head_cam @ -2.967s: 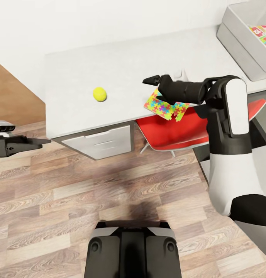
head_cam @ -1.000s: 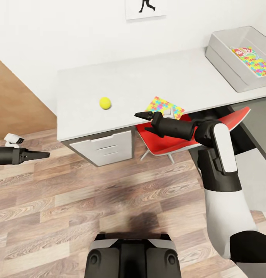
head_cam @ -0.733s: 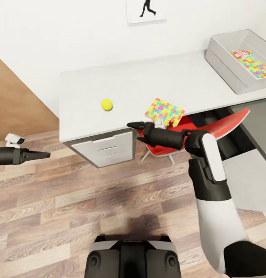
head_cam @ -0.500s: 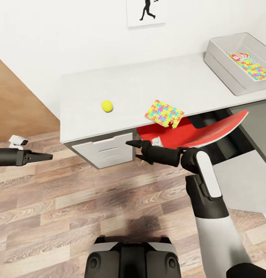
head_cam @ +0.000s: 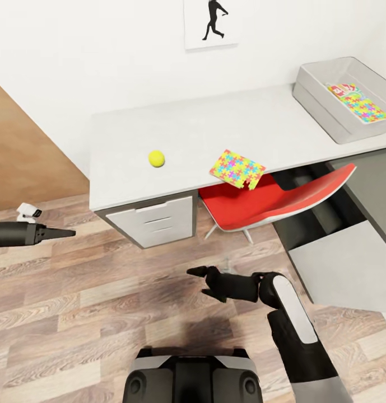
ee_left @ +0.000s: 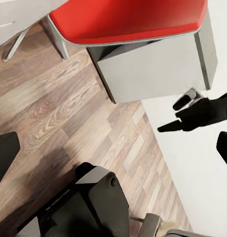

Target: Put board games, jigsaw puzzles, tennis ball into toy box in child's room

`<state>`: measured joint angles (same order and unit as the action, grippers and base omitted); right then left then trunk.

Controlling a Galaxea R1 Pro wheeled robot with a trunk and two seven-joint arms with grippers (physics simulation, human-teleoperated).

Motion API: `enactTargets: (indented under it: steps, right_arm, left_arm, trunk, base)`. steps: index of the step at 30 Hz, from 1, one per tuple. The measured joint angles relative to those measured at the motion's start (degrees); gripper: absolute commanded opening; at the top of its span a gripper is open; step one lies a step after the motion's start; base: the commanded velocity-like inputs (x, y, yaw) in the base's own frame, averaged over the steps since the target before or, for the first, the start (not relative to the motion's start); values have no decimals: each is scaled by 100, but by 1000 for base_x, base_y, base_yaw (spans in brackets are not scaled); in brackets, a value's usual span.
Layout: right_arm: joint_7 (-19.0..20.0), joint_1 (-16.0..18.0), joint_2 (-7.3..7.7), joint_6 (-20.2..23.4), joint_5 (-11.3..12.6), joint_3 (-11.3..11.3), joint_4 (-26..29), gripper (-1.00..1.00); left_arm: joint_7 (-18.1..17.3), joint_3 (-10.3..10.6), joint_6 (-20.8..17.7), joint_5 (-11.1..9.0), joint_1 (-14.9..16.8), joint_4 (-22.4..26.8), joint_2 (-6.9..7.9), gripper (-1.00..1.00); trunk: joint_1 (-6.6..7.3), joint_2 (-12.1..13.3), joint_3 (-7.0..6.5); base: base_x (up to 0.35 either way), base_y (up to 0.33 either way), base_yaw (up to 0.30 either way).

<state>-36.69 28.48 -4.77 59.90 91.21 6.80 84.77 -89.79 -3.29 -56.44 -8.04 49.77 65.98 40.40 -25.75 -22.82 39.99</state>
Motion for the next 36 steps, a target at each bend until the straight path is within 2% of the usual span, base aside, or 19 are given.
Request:
enactTargets:
  steps: [1,3,4,6,7,10,11,13,16,18,19,20,25,30,33,36]
  right_arm:
    - [-1,-100,3,-1,-94,0,-25,100]
    - [-2,-396,7,-1,-791,-2,-154,100]
    - [6,-509,6,-25,-1243,-5,-240,100]
    - [17,-642,1,-252,-2233,-10,-459,100]
    - [19,-661,1,-358,-2484,-11,-530,100]
    - [31,-720,-6,-1129,-3863,-9,-1113,100]
    - [32,-724,-10,-1278,-4056,-9,-1239,100]
    - [35,-745,-9,-1925,-4708,-11,-1720,100]
    - [31,-875,1,-3009,-5354,-14,-2315,100]
    - [124,-1067,4,-3597,-5603,-15,-2519,100]
    - [173,-1117,3,-3710,-5643,-15,-2548,100]
    - [289,-1193,5,-3885,-5697,-15,-2593,100]
    - [734,-1420,25,-4462,-5815,-20,-2750,100]
    - [784,-1523,65,-4735,-6010,-16,-2912,100]
    - [790,-1542,69,-4864,-6081,-16,-3013,100]
    - [780,-1547,73,-5069,-6111,-19,-3150,100]
  left_arm:
    - [0,0,60,5,-1,-92,0,100]
    - [0,0,361,131,-4,-542,-2,100]
    - [0,3,546,284,-5,-795,-9,100]
    - [0,4,950,726,-6,-1296,-53,100]
    - [4,5,1056,847,-5,-1429,-75,100]
    - [27,18,1608,1528,-7,-2221,-242,100]
    - [62,18,1691,1630,-6,-2359,-272,100]
    - [448,22,2019,1892,-7,-2878,-367,100]
    - [1266,28,2536,2023,-7,-3633,-478,100]
    - [1942,24,2896,2047,-7,-4190,-597,100]
    - [2127,21,2989,2049,-6,-4337,-632,100]
    - [2493,19,3166,2054,-7,-4594,-712,100]
    - [4368,-2,4003,2047,-6,-5664,-1214,100]
    - [5396,-20,4566,1994,-4,-6317,-1383,100]
    - [6046,-28,4969,1752,-47,-6629,-1526,100]
    - [6776,-28,5166,1414,-239,-6702,-1767,100]
  trunk:
    - [0,-1,-10]
    - [0,0,-28]
    - [0,0,-38]
    - [-1,0,-57]
    - [0,0,-67]
    - [-1,0,-94]
    - [0,0,-104]
    - [-1,0,-123]
    - [0,0,-151]
    - [0,0,-170]
    - [0,-1,-180]
    - [0,0,-189]
    - [0,0,-236]
    - [0,-1,-283]
    - [0,0,-312]
    - [0,0,-340]
  base:
    - [0,0,0]
    - [0,0,0]
    - [0,0,0]
    - [0,0,0]
    - [0,0,0]
    - [0,0,0]
    - [0,0,0]
    - [0,0,0]
    - [0,0,0]
    - [0,0,0]
    - [0,0,0]
    - [0,0,0]
    - [0,0,0]
    - [0,0,0]
    - [0,0,0]
    - [0,0,0]
